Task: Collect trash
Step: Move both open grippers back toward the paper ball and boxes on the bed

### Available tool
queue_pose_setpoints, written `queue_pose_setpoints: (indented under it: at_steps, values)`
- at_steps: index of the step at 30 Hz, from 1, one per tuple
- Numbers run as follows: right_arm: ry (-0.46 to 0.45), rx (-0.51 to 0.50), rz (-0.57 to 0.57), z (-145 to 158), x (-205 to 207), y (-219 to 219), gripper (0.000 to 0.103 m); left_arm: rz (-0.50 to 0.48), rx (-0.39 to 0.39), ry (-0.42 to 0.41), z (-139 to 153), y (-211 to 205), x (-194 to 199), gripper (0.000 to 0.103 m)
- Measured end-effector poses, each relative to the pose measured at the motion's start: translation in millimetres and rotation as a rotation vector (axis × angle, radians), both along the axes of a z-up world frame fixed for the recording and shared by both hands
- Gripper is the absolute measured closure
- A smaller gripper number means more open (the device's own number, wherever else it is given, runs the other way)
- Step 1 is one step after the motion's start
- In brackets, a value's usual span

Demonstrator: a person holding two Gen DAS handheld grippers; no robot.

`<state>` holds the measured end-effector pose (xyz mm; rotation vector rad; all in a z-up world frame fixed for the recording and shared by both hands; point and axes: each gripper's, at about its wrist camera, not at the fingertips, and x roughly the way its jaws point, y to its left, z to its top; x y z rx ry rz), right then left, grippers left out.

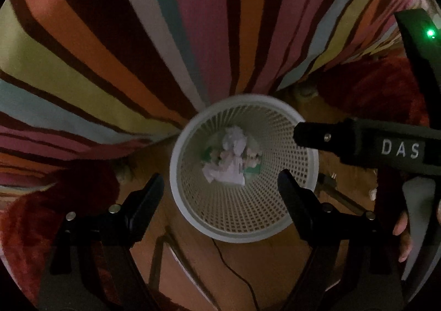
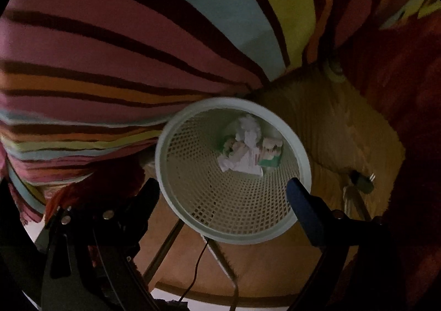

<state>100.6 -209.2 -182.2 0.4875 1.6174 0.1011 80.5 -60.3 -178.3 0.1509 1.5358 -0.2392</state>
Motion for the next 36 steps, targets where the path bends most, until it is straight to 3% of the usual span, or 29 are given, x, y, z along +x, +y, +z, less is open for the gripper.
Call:
queue_pose_setpoints:
  at_steps: [13, 21, 27, 36]
  values:
    - [-0.288, -0.082, 0.093, 70, -2, 11, 0.014, 0.083, -0.027, -0.293, 68, 18, -6, 0.021]
    - [-0.531, -0.136, 0.047, 120, 4, 0, 0.014, 0.189, -0.059, -0.455, 112, 40, -1, 0.021]
    - [-0.604, -0.143, 0.003, 132, 18, -9, 0.014, 0.260, -0.098, -0.510, 130, 57, 6, 0.021]
    - [-0.629, -0.152, -0.009, 137, 45, -12, 0.014, 0.353, -0.116, -0.545, 141, 81, 34, 0.021]
